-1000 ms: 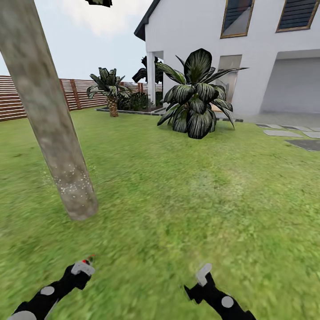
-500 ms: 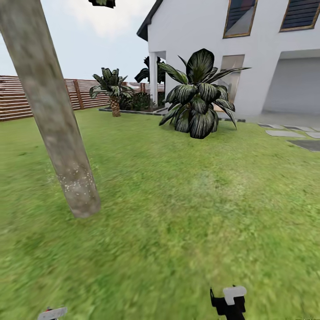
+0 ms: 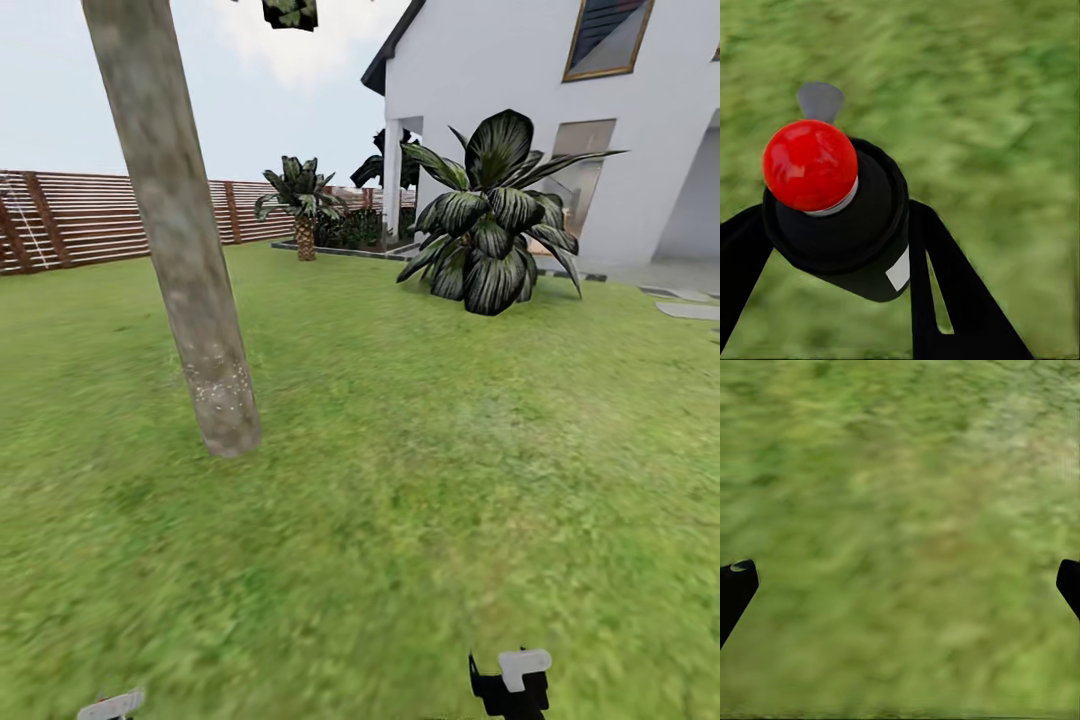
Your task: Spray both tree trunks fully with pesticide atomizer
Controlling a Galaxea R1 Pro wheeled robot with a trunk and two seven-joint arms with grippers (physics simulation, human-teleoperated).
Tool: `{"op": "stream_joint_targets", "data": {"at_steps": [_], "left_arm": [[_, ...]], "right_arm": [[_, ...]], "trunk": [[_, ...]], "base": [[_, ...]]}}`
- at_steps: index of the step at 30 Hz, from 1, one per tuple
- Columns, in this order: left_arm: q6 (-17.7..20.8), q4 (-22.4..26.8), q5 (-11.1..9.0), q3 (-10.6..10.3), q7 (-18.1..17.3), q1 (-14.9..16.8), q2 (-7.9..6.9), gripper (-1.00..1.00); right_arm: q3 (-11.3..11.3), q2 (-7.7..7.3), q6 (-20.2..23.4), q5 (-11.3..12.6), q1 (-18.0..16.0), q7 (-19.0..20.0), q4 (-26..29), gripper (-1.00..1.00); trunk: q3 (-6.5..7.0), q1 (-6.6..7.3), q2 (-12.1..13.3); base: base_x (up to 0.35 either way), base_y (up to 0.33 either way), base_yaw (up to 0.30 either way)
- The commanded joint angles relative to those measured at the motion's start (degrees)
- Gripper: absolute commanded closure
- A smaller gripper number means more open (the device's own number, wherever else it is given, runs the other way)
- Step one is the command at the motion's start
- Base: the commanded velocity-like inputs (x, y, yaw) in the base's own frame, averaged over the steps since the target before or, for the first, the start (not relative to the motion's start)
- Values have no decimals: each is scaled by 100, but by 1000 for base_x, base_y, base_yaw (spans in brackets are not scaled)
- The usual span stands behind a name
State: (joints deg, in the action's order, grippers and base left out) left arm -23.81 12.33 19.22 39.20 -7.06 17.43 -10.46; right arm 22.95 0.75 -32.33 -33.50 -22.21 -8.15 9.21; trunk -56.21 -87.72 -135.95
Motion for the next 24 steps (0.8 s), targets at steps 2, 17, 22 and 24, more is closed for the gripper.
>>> {"op": "stream_joint_targets", "data": {"at_steps": [2,17,22,24], "left_arm": [[-18,-3,31,52,-33,6,0,100],[-18,-68,37,43,-50,6,2,100],[-18,-74,37,44,-44,6,1,100],[-18,-74,45,44,-44,6,0,100]], "right_arm": [[25,4,-10,-55,-2,-44,-123,-100],[25,31,-10,-52,-2,-47,-192,-100],[30,25,-10,-52,-2,-47,-188,-100],[33,17,-10,-52,-2,-50,-185,-100]], "trunk": [[-5,3,-2],[-5,3,-2],[-5,3,-2],[-5,3,-2]], "base": [[-144,-288,281],[-72,-256,282],[-152,-11,282],[-22,-1,282]]}}
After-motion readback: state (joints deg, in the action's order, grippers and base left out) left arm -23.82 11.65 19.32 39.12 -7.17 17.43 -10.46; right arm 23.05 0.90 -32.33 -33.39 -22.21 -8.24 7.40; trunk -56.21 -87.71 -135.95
